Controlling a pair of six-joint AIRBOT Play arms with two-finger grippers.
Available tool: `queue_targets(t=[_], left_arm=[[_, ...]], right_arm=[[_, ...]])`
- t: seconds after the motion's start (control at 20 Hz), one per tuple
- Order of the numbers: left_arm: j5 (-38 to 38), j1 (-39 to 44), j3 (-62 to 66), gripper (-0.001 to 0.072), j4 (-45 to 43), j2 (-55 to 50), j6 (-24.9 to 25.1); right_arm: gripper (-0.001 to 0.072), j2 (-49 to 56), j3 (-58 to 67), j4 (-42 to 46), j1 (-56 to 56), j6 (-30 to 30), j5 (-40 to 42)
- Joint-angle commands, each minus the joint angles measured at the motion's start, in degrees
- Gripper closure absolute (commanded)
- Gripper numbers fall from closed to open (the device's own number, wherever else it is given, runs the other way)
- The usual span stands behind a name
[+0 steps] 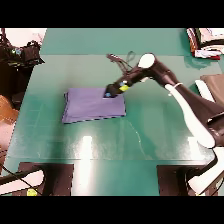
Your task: Fold the shirts.
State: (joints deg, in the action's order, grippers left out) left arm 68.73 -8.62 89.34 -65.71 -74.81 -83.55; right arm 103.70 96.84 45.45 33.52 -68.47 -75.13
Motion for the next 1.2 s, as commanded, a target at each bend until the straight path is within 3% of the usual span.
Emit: queue_targets(t=[0.0, 0.2, 0.3, 0.5, 0.7, 0.75, 0.8, 0.9, 1.0, 1.15], left_arm=[[0.79, -0.11, 0.00, 0.0678, 0.39, 0.04, -0.02], [0.59, -0.11, 0.00, 0.0679, 0.39, 0.04, 0.00], [-0.24, -0.11, 0.00, 0.0678, 0.63, 0.04, -0.02], [-0.76, -0.11, 0.00, 0.0678, 1.88, 0.04, 0.02], [-0.79, -0.11, 0.00, 0.0679, 1.97, 0.04, 0.00], [-0.76, -0.11, 0.00, 0.0679, 2.12, 0.04, 0.00], [-0.76, -0.11, 0.00, 0.0679, 2.60, 0.04, 0.02], [-0.72, -0.04, 0.00, 0.0678, 4.35, 0.04, 0.02], [-0.81, 0.87, 0.00, 0.0679, 5.07, 0.04, 0.11], [-0.81, 5.62, -0.02, 0.0680, 5.01, 0.04, 1.09]], right_arm=[[0.0252, -4.87, -11.80, 2.45, -8.50, -2.45, -0.26], [0.0250, -7.26, -20.44, 0.92, -14.16, -4.55, 4.74], [0.0148, -6.73, -22.69, -2.80, -13.88, -4.33, 8.44], [0.0148, -2.25, -23.08, -12.66, -8.72, -2.51, 15.41], [0.0163, 5.90, -15.78, -17.46, -1.81, -2.43, 15.19], [0.0251, 7.45, -13.33, -17.42, -0.35, -2.43, 15.26], [0.0404, 8.72, -10.93, -17.31, 0.85, -2.40, 15.54], [0.0598, 10.05, -6.73, -16.28, 2.01, -2.36, 16.00], [0.0688, 10.05, -3.45, -13.97, 1.79, -2.40, 16.00], [0.0693, 9.84, 1.99, -12.24, -1.07, -2.67, 12.11]])
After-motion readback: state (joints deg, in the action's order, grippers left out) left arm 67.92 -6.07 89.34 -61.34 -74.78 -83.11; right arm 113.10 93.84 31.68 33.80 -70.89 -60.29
